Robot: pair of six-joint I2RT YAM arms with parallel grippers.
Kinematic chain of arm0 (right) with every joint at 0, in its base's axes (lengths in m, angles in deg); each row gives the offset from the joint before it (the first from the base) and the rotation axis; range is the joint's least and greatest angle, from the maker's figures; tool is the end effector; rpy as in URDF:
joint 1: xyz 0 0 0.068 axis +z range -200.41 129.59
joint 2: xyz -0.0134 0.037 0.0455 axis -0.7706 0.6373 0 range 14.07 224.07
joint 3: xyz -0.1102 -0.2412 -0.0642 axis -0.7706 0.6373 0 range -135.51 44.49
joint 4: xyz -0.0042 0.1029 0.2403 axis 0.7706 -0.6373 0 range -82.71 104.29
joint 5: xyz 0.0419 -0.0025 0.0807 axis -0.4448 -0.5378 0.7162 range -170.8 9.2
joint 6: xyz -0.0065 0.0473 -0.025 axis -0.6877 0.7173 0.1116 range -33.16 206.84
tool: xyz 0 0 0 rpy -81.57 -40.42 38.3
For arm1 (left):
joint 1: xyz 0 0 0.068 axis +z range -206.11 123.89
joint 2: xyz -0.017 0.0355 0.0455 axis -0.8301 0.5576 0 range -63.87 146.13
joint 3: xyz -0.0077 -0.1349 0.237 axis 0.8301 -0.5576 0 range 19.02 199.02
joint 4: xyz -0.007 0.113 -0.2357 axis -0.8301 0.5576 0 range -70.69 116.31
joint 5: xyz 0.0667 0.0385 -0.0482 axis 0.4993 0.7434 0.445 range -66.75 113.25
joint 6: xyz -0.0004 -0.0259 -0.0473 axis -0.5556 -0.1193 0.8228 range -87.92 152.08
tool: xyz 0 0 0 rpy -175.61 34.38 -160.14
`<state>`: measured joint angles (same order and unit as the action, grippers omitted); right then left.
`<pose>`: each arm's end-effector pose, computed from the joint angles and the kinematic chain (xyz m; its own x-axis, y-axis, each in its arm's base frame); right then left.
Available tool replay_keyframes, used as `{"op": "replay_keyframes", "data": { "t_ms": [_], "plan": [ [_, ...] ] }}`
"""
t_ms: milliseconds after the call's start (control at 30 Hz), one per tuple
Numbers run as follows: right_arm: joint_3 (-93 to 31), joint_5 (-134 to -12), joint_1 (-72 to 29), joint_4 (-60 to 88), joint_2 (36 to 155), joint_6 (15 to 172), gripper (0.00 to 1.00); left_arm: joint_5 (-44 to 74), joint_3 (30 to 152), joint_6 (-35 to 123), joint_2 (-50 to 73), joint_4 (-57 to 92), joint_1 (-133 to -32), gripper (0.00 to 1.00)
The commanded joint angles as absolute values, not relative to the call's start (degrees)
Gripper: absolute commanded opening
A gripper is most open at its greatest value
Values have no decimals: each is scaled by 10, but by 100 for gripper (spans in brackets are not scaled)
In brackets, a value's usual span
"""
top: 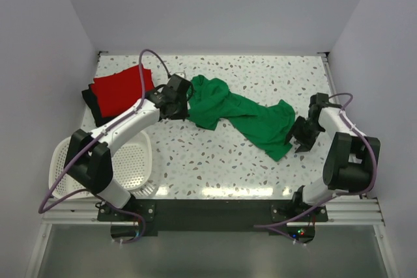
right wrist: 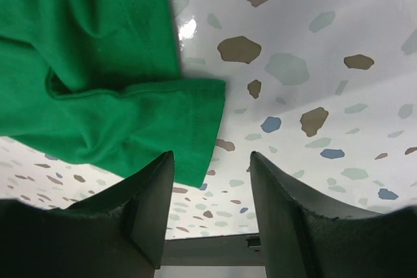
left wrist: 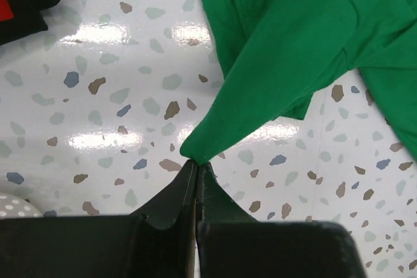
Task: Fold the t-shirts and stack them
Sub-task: Flatten the tshirt out
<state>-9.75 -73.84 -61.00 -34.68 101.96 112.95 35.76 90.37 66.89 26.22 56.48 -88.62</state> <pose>0.2578 -0.0438 0.1830 -0.8018 0.5943 -0.0623 0.5791 0.7985 0.1644 0.2846 -0.1723 0.2656 -0.8145 -0.1418 -0.5625 -0.0520 0.9836 -0.1727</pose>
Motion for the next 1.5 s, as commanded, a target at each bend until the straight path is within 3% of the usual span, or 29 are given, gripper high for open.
{"op": "replay_keyframes", "data": {
  "t_ms": [0,633,733,933,1200,1467],
  "plan": [
    [-95,-763,-615,-312,1032,1127,53,374,912,663,253,570,-872,0],
    [-95,-772,-617,-227,1113,1112,34,372,912,655,245,583,-847,0],
    [-90,-772,-617,-222,1118,1112,27,371,912,656,245,583,-847,0],
    [-103,-775,-617,-241,1109,1110,0,354,922,655,243,564,-839,0],
    [-245,-754,-617,-338,1050,1131,0,312,1066,652,272,526,-811,0],
    [-490,-793,-617,-447,1007,1143,0,335,1285,607,287,495,-801,0]
  ]
}}
